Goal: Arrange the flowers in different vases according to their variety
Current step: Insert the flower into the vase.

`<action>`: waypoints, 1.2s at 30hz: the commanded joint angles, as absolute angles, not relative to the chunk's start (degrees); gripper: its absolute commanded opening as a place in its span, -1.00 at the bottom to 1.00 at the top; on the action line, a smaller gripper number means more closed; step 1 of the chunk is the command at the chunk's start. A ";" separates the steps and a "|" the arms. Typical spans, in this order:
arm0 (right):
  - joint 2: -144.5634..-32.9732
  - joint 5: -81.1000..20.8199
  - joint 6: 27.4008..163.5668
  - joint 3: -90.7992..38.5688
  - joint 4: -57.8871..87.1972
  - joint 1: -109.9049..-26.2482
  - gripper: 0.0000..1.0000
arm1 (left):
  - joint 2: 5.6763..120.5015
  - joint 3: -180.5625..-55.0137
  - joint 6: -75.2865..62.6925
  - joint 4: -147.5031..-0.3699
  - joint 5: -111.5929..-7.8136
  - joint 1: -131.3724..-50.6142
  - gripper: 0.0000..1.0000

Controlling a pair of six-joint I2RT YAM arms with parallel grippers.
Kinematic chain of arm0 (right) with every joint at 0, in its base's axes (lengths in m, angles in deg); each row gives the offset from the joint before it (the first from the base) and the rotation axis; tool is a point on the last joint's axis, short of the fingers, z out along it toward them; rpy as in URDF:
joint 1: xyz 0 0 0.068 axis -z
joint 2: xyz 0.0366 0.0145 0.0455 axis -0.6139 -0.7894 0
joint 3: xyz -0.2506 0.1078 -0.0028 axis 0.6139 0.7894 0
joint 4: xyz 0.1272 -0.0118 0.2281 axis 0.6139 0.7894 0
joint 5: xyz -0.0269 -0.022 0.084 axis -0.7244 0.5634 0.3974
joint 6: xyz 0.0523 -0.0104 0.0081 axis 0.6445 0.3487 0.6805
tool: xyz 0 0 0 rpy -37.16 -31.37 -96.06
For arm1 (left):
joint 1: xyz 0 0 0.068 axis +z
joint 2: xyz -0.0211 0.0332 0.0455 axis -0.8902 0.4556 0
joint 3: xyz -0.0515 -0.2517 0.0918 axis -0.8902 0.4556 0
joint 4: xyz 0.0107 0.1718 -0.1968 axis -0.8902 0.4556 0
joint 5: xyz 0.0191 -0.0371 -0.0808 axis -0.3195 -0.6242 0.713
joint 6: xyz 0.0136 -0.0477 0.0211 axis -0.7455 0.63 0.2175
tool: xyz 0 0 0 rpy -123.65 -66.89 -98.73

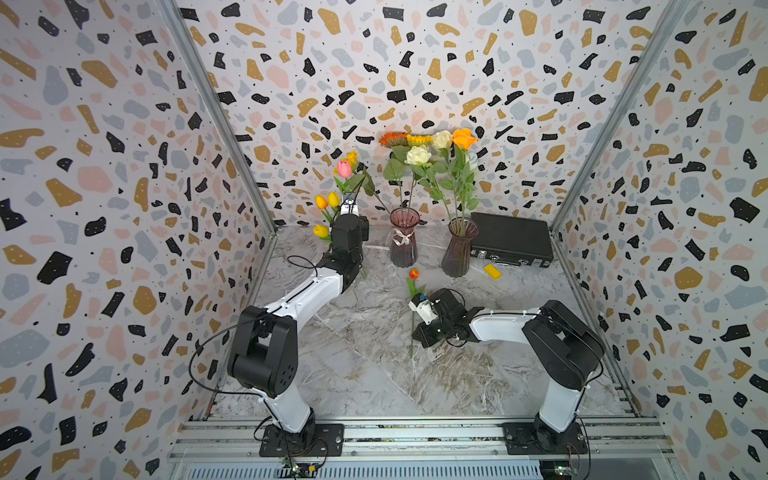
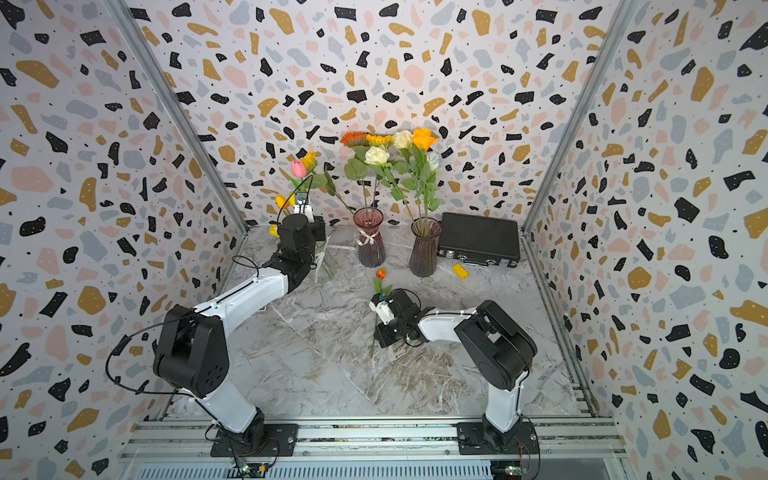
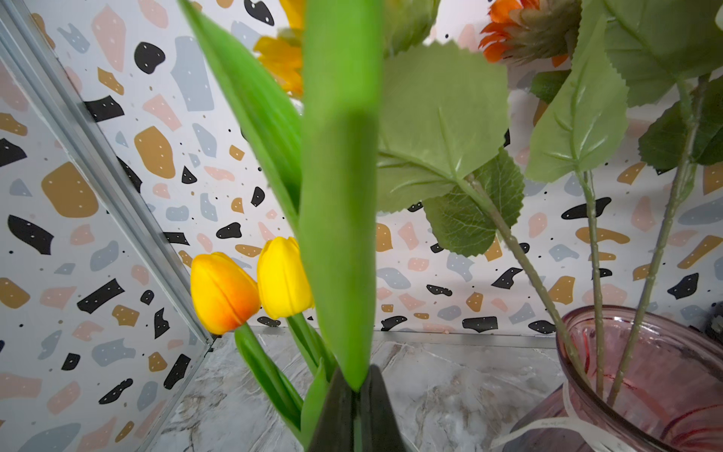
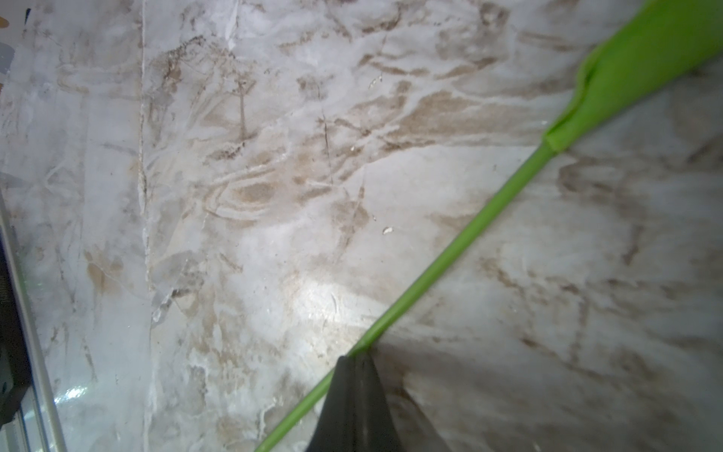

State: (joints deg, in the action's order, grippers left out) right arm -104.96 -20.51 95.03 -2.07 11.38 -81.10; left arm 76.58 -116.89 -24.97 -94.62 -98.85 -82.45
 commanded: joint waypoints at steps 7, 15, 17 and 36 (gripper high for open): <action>-105.84 -22.05 95.24 -1.09 17.43 -81.64 -1.00 | 77.22 -114.38 -21.79 -95.58 -98.24 -82.45 -0.13; -104.76 -22.32 95.06 -0.86 17.72 -81.65 -1.00 | 73.67 -114.48 -24.86 -95.15 -98.50 -84.39 0.27; -104.45 -22.36 95.15 -0.78 17.72 -81.63 -1.00 | 71.87 -114.91 -27.60 -94.34 -100.05 -85.90 0.30; -80.40 -36.17 93.56 5.04 30.16 -81.49 -1.00 | 50.03 -116.89 -22.03 -53.66 -94.62 -101.08 0.50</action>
